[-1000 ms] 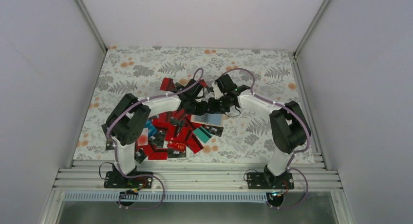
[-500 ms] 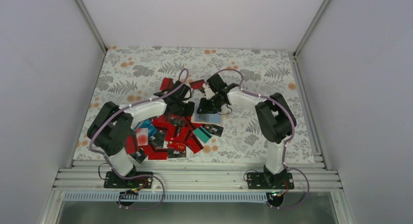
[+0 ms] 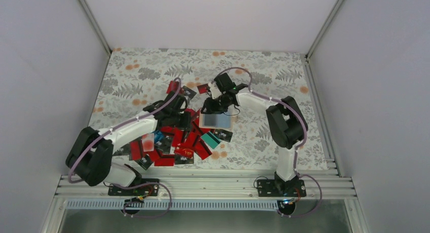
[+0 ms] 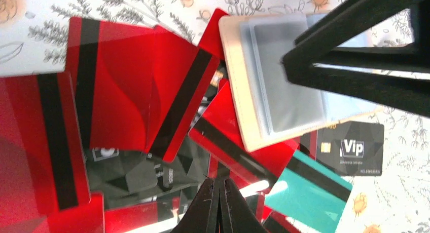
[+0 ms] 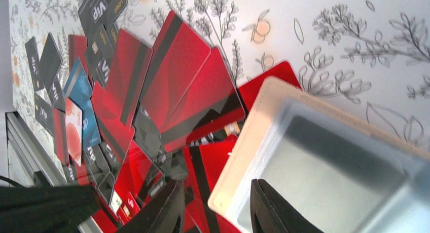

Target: Put the credit cards into the card holder

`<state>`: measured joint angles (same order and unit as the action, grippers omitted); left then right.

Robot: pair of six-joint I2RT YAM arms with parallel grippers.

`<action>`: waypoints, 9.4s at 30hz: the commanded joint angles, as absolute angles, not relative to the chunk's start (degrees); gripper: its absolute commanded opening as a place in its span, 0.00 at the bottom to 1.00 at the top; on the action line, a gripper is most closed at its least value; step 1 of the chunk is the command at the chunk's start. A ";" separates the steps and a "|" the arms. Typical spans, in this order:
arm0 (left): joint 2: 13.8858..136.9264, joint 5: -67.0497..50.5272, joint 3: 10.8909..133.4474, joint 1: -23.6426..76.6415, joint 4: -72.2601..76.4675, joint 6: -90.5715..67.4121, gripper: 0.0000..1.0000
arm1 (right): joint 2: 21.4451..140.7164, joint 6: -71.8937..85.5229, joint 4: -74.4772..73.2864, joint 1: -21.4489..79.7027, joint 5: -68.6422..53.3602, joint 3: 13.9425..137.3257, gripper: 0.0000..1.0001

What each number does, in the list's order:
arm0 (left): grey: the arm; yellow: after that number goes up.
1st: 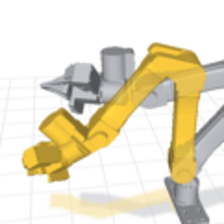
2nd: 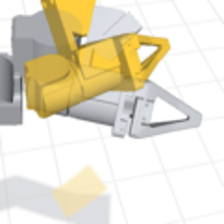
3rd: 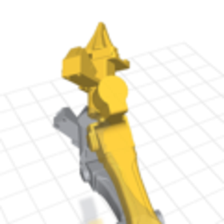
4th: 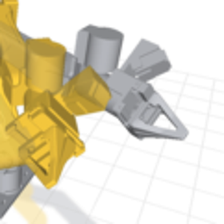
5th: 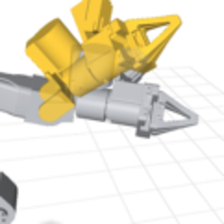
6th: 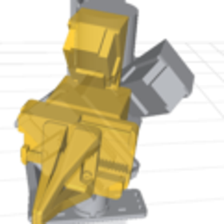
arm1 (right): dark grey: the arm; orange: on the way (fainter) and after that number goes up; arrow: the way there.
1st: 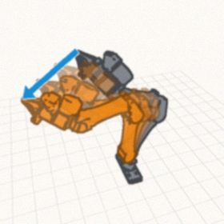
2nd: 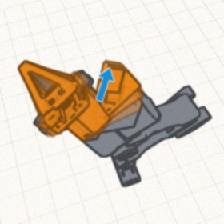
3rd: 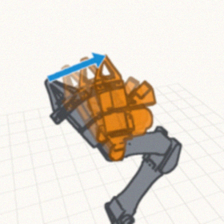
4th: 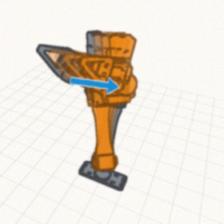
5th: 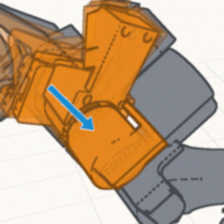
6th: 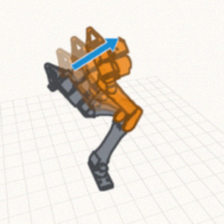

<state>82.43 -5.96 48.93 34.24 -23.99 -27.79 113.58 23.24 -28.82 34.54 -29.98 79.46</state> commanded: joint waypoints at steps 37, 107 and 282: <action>66.88 6.70 28.20 49.33 -30.15 -53.09 0.15 | 102.82 31.77 -12.30 49.13 -37.61 54.85 0.39; 65.36 13.45 23.94 58.20 -31.29 -62.83 0.10 | 109.13 31.64 -20.24 54.74 -32.15 63.22 0.44; 58.85 21.51 44.58 55.94 -44.53 -48.21 0.17 | 93.08 60.67 2.00 63.91 -22.28 51.69 0.04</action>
